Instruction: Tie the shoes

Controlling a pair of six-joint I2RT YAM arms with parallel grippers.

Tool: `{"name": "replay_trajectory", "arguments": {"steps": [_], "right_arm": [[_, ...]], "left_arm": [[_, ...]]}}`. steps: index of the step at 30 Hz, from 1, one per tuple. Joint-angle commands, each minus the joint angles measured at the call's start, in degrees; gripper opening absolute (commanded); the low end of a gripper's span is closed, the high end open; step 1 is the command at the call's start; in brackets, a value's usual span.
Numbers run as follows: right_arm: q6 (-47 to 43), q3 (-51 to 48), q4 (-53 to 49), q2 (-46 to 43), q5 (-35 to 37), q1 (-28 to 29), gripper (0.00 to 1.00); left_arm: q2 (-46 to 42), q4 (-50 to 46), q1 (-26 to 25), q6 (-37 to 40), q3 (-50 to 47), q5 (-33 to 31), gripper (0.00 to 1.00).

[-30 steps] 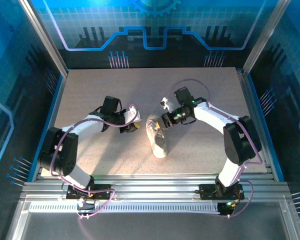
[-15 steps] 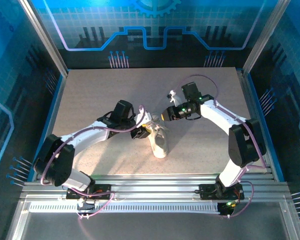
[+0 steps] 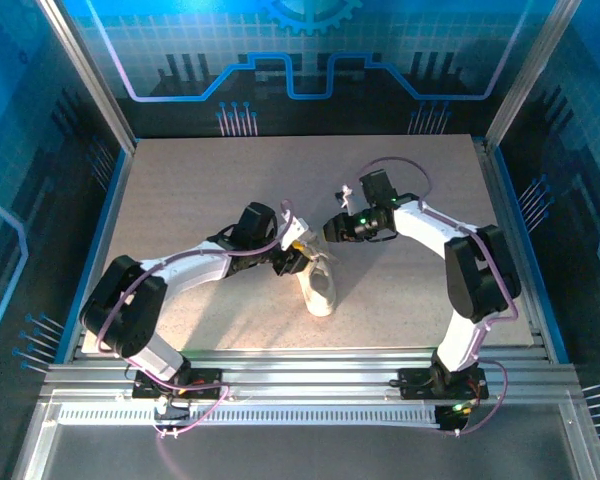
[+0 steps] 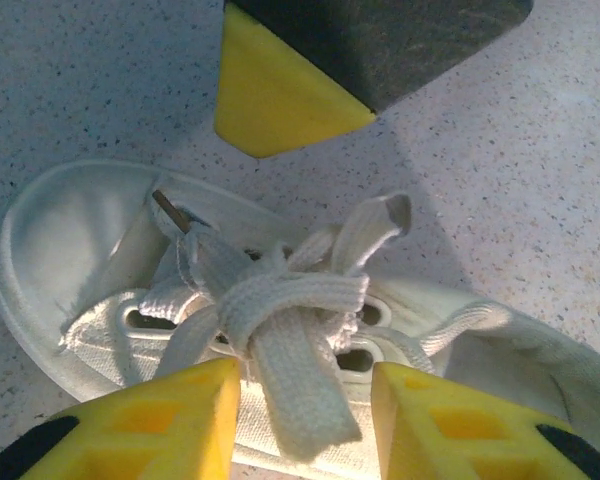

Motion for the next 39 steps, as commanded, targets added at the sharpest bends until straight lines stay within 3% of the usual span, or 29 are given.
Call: {"name": "replay_trajectory", "arguments": {"steps": [1,6,14,32,39], "right_arm": [[4.39,1.52,3.73,3.02,-2.69,0.1,0.41],[4.87,4.08,3.73,6.45,-3.5,1.23,0.4],[6.06,3.83,5.33,7.7,-5.52,1.33,0.4],[1.24,-2.06,3.86,-0.83,-1.23,-0.73,0.41],[-1.29,-4.06,4.1,-4.77,-1.23,-0.71,0.41]], "left_arm": [[1.54,-0.38,-0.3,-0.19,1.46,0.35,0.31],[1.75,0.22,-0.3,0.37,0.82,0.96,0.15],[1.49,-1.71,-0.28,1.76,1.65,1.53,0.01],[4.68,-33.32,-0.15,7.1,17.1,-3.27,0.0],[6.62,-36.67,-0.21,6.66,20.43,-3.58,0.0]]}}
